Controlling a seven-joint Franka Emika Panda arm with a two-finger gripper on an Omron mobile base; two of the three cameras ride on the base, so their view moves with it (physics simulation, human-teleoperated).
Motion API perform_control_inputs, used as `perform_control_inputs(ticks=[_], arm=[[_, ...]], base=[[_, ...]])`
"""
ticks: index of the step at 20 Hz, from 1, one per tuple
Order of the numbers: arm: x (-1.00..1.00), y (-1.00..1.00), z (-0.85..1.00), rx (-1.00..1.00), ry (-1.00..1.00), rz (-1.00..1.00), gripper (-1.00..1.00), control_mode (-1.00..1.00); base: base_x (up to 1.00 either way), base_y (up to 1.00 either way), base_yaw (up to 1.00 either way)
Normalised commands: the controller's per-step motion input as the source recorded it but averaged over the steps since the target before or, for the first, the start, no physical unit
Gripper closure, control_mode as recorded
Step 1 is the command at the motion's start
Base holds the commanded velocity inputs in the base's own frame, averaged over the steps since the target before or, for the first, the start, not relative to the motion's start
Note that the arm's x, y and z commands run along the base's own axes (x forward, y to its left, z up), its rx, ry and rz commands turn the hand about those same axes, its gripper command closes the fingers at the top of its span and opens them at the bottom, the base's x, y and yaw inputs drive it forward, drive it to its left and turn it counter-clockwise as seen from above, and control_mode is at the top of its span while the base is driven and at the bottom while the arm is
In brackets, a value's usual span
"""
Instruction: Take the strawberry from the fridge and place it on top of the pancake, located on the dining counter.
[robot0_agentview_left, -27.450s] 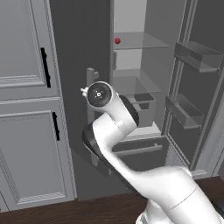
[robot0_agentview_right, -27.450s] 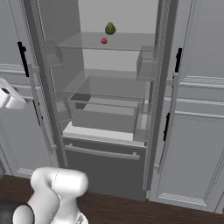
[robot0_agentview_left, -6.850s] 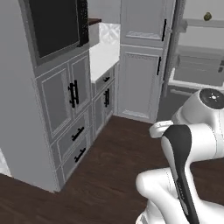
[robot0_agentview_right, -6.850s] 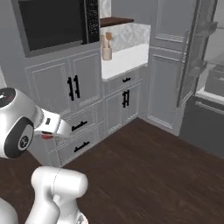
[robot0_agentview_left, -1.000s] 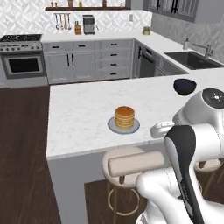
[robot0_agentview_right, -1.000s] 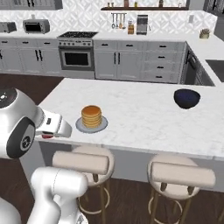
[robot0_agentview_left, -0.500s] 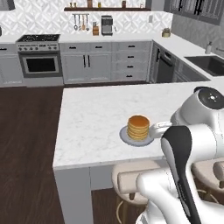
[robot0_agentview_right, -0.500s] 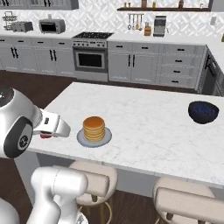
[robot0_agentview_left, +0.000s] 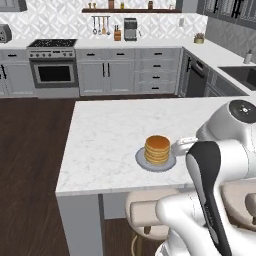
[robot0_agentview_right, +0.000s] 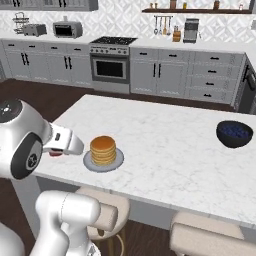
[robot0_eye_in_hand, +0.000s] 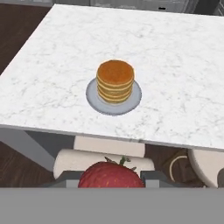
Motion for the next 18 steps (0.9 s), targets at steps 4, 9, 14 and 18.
perform_control_inputs(ticks=[4,9,14,18], arm=[[0.69,-0.36,0.0,0.04,-0.02,0.02,1.0,-1.0],[0.97,-0.09,0.0,0.02,0.01,0.0,1.0,-1.0],[1.0,0.03,-0.08,0.0,0.1,-0.02,1.0,-1.0],[0.99,0.0,-0.47,0.0,0.0,-0.02,1.0,-1.0]], base=[[0.0,0.0,0.0],[0.0,0.0,0.0],[0.0,0.0,0.0],[0.0,0.0,0.0]])
